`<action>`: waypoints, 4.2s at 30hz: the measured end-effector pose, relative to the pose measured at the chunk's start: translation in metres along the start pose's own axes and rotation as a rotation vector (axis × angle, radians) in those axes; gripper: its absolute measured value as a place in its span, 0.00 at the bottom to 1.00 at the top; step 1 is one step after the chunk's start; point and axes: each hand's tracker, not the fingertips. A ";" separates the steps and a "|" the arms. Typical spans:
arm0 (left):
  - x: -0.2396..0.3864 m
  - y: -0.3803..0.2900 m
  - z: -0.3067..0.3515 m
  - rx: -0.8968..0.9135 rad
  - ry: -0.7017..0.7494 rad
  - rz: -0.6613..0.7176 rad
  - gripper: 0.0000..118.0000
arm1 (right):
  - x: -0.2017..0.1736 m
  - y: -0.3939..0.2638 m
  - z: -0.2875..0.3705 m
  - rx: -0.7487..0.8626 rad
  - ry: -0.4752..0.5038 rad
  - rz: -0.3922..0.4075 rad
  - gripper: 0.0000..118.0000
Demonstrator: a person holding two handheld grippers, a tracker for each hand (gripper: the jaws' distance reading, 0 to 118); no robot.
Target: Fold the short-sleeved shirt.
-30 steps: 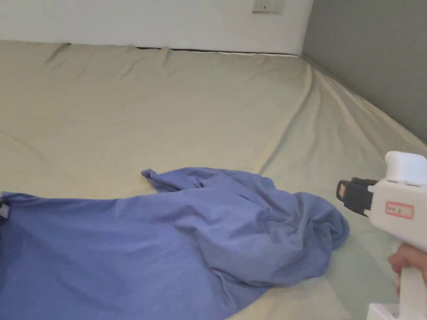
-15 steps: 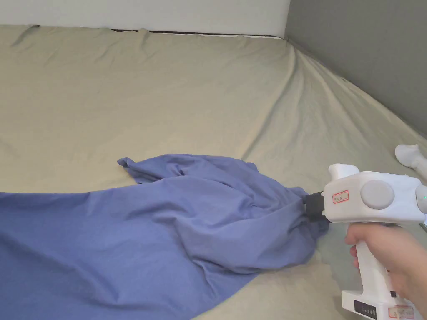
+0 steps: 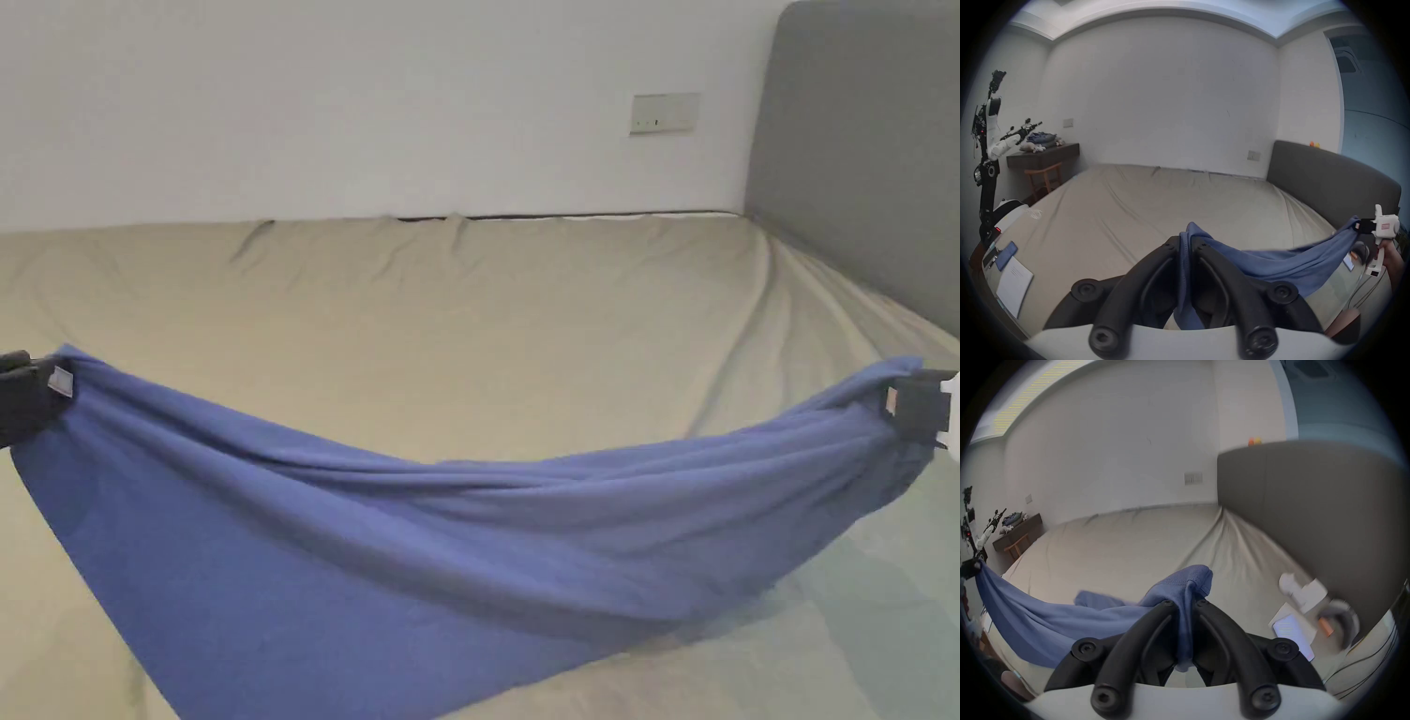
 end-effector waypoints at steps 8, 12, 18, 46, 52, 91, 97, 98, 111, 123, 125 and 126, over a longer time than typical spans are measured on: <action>-0.037 0.097 0.024 0.105 0.047 0.057 0.06 | 0.000 0.091 0.063 0.172 -0.023 0.050 0.09; -0.028 0.128 0.005 0.126 0.155 -0.009 0.06 | -0.019 0.133 0.052 0.214 -0.027 0.112 0.09; -0.013 0.179 -0.056 0.163 0.226 -0.127 0.06 | -0.050 0.196 -0.003 0.277 -0.105 0.173 0.09; -0.030 0.011 -0.217 -0.044 0.246 -0.044 0.06 | -0.077 0.060 -0.234 0.078 -0.159 0.182 0.09; -0.024 -0.068 -0.157 -0.128 0.227 -0.063 0.06 | -0.051 -0.025 -0.166 0.005 -0.119 0.174 0.09; -0.020 -0.093 0.111 0.047 0.121 0.000 1.00 | 0.008 -0.089 0.110 0.220 -0.022 -0.096 0.97; 0.006 -0.074 0.144 0.219 0.104 0.047 1.00 | -0.052 -0.053 0.144 0.394 -0.008 0.029 0.96; 0.011 -0.081 0.144 0.222 0.134 0.008 0.91 | -0.060 -0.059 0.143 0.391 0.011 0.056 0.91; -0.027 -0.159 0.080 -0.097 0.161 0.011 0.00 | -0.100 -0.102 0.097 0.212 0.132 0.193 0.02; -0.062 -0.215 0.015 -0.563 0.128 0.189 1.00 | -0.104 -0.111 0.094 0.147 0.171 0.232 0.02; -0.056 -0.221 0.010 -0.622 0.121 0.120 0.93 | -0.103 -0.113 0.090 0.127 0.171 0.238 0.02; -0.053 -0.225 0.009 -0.609 0.140 0.062 0.67 | -0.102 -0.116 0.089 0.120 0.164 0.239 0.02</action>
